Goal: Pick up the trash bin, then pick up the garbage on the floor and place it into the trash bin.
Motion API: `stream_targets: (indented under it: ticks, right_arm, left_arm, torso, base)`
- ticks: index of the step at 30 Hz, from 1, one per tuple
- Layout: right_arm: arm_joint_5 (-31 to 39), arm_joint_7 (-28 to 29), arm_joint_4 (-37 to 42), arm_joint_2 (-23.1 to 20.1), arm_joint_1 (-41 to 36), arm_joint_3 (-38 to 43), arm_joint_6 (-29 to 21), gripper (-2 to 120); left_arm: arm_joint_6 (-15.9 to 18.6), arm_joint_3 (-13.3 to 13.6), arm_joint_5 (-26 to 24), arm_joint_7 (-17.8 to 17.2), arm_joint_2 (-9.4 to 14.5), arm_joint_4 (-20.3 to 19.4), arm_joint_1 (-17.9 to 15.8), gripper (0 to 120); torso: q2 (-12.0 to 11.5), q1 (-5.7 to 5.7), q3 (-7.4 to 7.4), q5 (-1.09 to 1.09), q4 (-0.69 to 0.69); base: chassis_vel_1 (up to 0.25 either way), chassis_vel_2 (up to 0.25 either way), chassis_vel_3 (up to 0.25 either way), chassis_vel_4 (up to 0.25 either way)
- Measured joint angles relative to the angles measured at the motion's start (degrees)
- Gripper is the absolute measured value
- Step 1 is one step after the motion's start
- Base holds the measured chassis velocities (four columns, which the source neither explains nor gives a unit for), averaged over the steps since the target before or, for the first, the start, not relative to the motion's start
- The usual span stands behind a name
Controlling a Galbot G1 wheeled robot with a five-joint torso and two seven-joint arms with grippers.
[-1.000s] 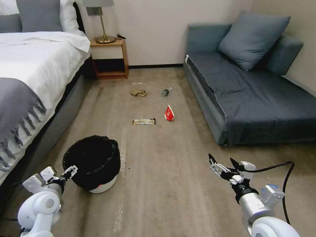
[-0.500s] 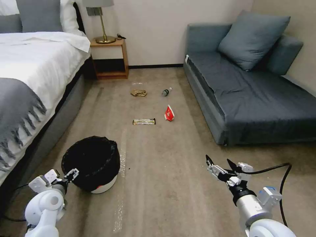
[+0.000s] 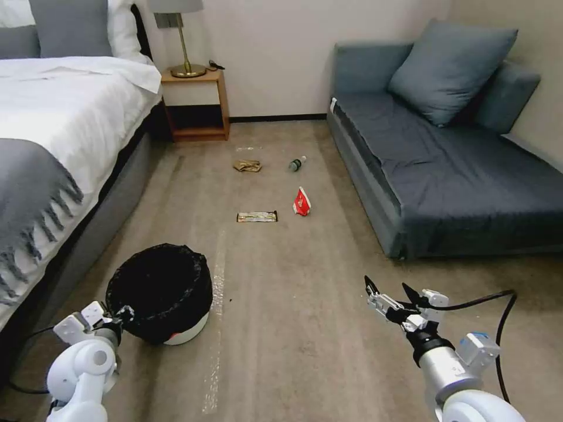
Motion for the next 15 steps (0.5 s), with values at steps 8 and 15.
stream_targets:
  ticks: [8,15]
  right_arm:
    - [0.9,-0.7,-1.0,0.0,0.5,-0.1,0.4,100]
    - [1.5,-1.1,-1.7,-0.2,0.9,-0.1,1.0,100]
  left_arm:
    - [-2.8,0.0,4.3,0.3,-1.0,-2.6,1.0,3]
    - [-5.6,-0.3,9.6,0.3,-1.8,-5.4,2.1,3]
  torso:
    - [0.0,0.00,0.00,0.04,0.00]
    - [0.0,0.00,0.00,0.05,0.00]
  base:
    - [0.000,0.000,0.000,0.000]
    - [0.000,0.000,0.000,0.000]
